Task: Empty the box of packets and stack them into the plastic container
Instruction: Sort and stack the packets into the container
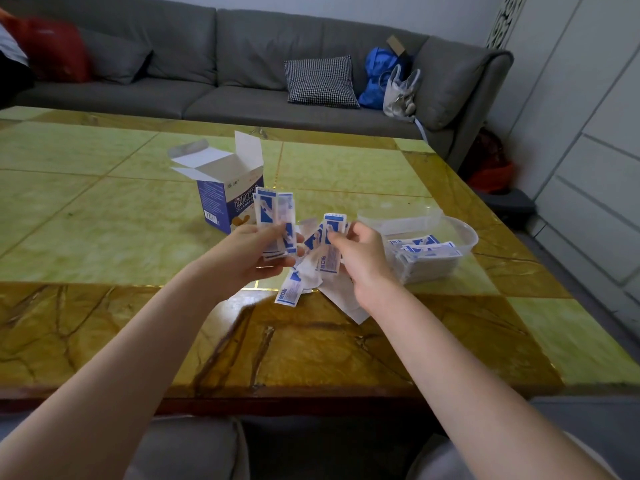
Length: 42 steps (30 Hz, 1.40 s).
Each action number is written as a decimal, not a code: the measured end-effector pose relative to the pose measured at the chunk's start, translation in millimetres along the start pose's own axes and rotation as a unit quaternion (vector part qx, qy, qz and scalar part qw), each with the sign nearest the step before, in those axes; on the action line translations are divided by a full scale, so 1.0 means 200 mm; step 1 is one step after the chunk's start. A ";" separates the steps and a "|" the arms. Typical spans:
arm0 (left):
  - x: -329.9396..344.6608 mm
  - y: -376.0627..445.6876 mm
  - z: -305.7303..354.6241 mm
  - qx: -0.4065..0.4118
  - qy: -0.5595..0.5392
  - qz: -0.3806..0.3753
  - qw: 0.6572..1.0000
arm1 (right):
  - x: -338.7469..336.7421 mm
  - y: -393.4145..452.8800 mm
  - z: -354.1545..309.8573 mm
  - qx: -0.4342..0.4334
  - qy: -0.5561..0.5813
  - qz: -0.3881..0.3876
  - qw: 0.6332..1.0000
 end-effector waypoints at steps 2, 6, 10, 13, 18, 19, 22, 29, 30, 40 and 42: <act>0.02 0.01 -0.01 -0.017 0.005 -0.024 1.000 | 0.00 0.01 -0.02 -0.018 0.012 -0.005 1.000; 0.02 0.01 -0.03 -0.033 -0.008 -0.001 0.999 | -0.05 0.00 -0.11 -0.065 0.023 0.009 0.998; 0.01 0.01 -0.02 -0.052 0.049 -0.003 0.997 | -0.03 -0.04 -0.20 -0.114 -0.038 -0.074 0.990; 0.00 0.00 -0.03 -0.083 0.108 -0.024 0.990 | 0.01 -0.05 -0.21 -0.110 -0.099 -0.140 0.979; -0.03 -0.02 -0.05 -0.112 0.162 -0.068 0.978 | -0.05 -0.07 -0.24 -0.118 -0.142 -0.136 0.973; -0.02 -0.03 -0.06 -0.115 0.174 -0.081 0.975 | -0.05 -0.08 -0.25 -0.115 -0.171 -0.149 0.967; 0.02 -0.03 -0.07 -0.113 0.189 -0.129 0.967 | 0.03 -0.09 -0.21 -0.085 -0.355 -0.224 0.904; -0.05 0.00 0.01 -0.017 0.095 0.049 0.994 | 0.02 -0.10 -0.23 -0.160 -0.409 -0.083 0.895; -0.08 -0.01 0.03 0.004 0.070 0.076 0.995 | -0.02 -0.10 -0.24 -0.165 -0.338 -0.050 0.925; 0.05 0.03 0.01 0.001 0.148 0.040 0.988 | 0.10 -0.11 -0.10 0.024 0.188 -0.192 0.963; 0.07 0.03 0.02 -0.006 0.193 0.040 0.980 | 0.11 -0.10 -0.09 0.028 0.190 -0.197 0.961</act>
Point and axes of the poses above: each hand's wrist, its own y-axis towards the middle knuckle, its own x-axis out of the palm, z = x × y, the point moved 6 cm from there along y, towards the middle knuckle, and after that the axes turned 15 degrees about -z, right-handed, at the moved point
